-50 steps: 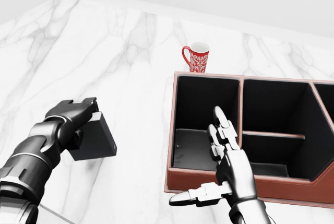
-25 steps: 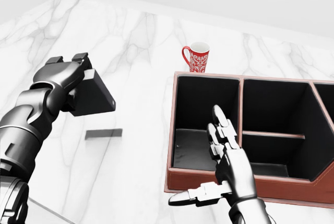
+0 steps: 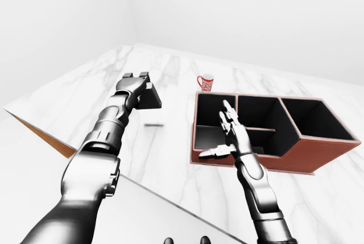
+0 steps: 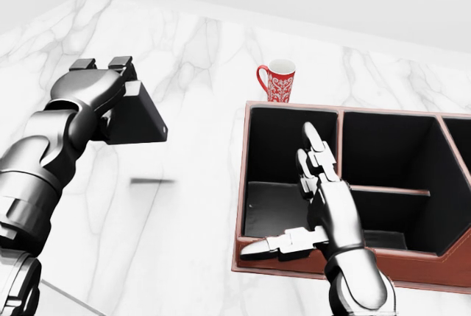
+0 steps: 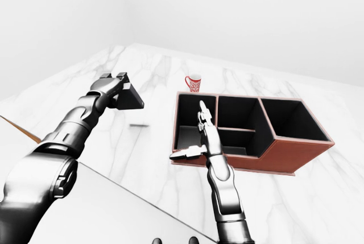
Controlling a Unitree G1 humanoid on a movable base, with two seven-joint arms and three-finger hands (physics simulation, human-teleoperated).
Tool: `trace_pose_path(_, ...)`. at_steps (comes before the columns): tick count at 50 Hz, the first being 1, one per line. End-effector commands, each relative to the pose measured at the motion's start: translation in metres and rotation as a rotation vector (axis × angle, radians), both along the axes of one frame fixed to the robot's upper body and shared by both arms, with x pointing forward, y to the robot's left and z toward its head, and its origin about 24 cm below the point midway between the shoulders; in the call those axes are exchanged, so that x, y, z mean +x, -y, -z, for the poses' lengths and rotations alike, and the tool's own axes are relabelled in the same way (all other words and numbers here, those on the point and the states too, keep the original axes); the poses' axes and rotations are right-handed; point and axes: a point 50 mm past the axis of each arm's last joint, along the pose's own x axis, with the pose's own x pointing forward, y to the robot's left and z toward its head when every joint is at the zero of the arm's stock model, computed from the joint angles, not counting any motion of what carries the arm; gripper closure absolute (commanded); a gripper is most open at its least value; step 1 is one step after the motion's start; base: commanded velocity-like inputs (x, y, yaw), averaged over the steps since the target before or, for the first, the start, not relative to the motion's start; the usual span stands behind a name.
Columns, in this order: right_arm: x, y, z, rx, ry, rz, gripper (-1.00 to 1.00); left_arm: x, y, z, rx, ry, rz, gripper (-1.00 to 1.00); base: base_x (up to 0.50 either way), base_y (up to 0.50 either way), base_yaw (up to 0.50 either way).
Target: Pick up the book and place it in the right compartment of the caddy.
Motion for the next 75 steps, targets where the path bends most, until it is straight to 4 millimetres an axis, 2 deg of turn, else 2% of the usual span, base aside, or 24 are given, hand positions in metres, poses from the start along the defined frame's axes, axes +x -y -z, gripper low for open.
trace_pose_path(1, 0.040, 0.002, -0.035, -0.047, 0.093, 0.002, -1.00, -0.003, 0.011, -0.019, 0.032, 0.083, 0.062, 1.00, 0.00, 0.00, 0.00)
trace_pose_path(7, 0.048, 0.001, -0.046, -0.061, 0.126, -0.003, -1.00, -0.006, 0.013, -0.023, 0.029, 0.090, 0.072, 1.00, 0.00, 0.00, 0.00)
trace_pose_path(21, 0.054, 0.000, -0.054, -0.070, 0.147, -0.005, -1.00, -0.015, 0.018, -0.030, 0.019, 0.104, 0.095, 1.00, 0.00, 0.00, 0.00)
trace_pose_path(22, 0.055, 0.001, -0.047, -0.071, 0.117, -0.004, -1.00, -0.016, 0.018, -0.030, 0.021, 0.106, 0.097, 1.00, 0.00, 0.00, 0.00)
trace_pose_path(25, 0.058, -0.001, -0.057, -0.075, 0.149, -0.007, -1.00, -0.018, 0.021, -0.033, 0.019, 0.110, 0.105, 1.00, 0.00, 0.00, 0.00)
trace_pose_path(29, 0.064, -0.003, -0.058, -0.083, 0.141, -0.011, -1.00, -0.022, 0.023, -0.036, 0.020, 0.117, 0.113, 1.00, 0.00, 0.00, 0.00)
trace_pose_path(37, 0.074, -0.008, -0.051, -0.104, 0.094, -0.028, -1.00, -0.029, 0.027, -0.036, 0.020, 0.122, 0.129, 1.00, 0.00, 0.00, 0.00)
trace_pose_path(38, 0.075, -0.009, -0.045, -0.108, 0.071, -0.029, -1.00, -0.030, 0.028, -0.036, 0.017, 0.123, 0.130, 1.00, 0.00, 0.00, 0.00)
trace_pose_path(41, 0.078, -0.011, -0.052, -0.114, 0.089, -0.035, -1.00, -0.033, 0.030, -0.035, 0.017, 0.122, 0.137, 1.00, 0.00, 0.00, 0.00)
trace_pose_path(59, 0.091, -0.025, -0.057, -0.139, 0.077, -0.068, -1.00, -0.046, 0.044, -0.044, 0.004, 0.140, 0.182, 1.00, 0.00, 0.00, 0.00)
trace_pose_path(61, 0.092, -0.027, -0.048, -0.140, 0.080, -0.071, -1.00, -0.047, 0.046, -0.047, 0.003, 0.143, 0.186, 1.00, 0.00, 0.00, 0.00)
trace_pose_path(63, 0.094, -0.031, -0.062, -0.141, 0.087, -0.078, -1.00, -0.049, 0.048, -0.049, 0.000, 0.147, 0.192, 1.00, 0.00, 0.00, 0.00)
trace_pose_path(75, 0.101, -0.038, -0.067, -0.153, 0.092, -0.097, -1.00, -0.059, 0.052, -0.054, 0.002, 0.151, 0.210, 1.00, 0.00, 0.00, 0.00)
